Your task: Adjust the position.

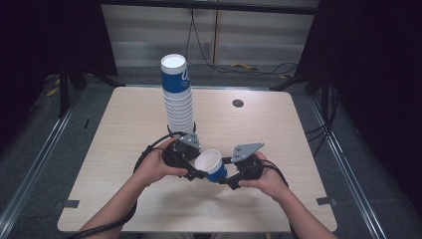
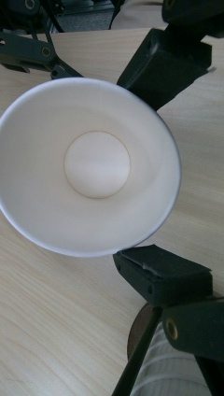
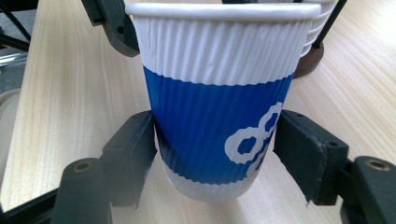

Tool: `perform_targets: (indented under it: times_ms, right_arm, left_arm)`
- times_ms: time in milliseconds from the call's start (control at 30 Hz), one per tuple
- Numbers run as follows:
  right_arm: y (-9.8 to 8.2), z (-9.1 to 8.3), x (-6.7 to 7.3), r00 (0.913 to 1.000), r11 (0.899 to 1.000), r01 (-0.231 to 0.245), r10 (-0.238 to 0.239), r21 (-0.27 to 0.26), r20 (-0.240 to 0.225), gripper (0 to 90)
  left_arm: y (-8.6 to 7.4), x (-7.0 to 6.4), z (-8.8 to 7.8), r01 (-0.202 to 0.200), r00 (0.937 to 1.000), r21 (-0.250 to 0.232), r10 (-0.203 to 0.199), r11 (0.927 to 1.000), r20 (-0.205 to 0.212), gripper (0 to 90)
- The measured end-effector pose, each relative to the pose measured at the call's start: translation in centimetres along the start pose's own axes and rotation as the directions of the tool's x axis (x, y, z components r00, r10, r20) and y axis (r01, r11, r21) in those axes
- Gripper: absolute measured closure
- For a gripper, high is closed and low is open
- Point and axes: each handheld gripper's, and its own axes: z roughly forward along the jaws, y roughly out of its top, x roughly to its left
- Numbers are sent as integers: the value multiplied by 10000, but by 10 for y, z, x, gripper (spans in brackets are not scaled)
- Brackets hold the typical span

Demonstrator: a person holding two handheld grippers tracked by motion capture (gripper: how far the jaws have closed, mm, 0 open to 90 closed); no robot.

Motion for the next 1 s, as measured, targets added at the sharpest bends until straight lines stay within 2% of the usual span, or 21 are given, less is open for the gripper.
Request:
perform_targets:
  times_ms: [133,200,433,467,700,800,867,1000]
  right_arm:
    - [-1,1,0,9999,9999,-132,131,81,99,220]
    - [-3,1,0,9997,9995,-246,244,198,98,196]
    - [-5,0,0,9994,9992,-325,323,241,74,188]
    - [-5,-2,-1,9994,9990,-335,331,280,127,181]
    - [-6,-5,-4,9981,9978,-572,564,324,227,167]
    - [-7,-6,-5,9979,9977,-602,594,318,256,168]
    - [-7,-7,-5,9977,9976,-621,613,309,277,168]
    - [-7,-8,-7,9975,9975,-638,629,288,318,168]
  left_arm:
    - [2,-2,-1,-90,9999,-5,90,10000,-123,230]
    - [2,-2,-3,-210,9992,196,217,9996,-347,230]
    - [0,-2,-3,-242,9979,444,268,9987,-589,229]
    - [0,-3,-2,-446,9958,751,504,9962,-770,228]
    - [-1,-4,4,-669,9930,1169,776,9909,-892,214]
    - [-1,-5,4,-715,9924,1154,824,9907,-918,209]
    - [-2,-5,4,-935,9907,1178,1041,9886,-875,202]
    - [-6,-4,4,-785,9933,1038,867,9915,-766,197]
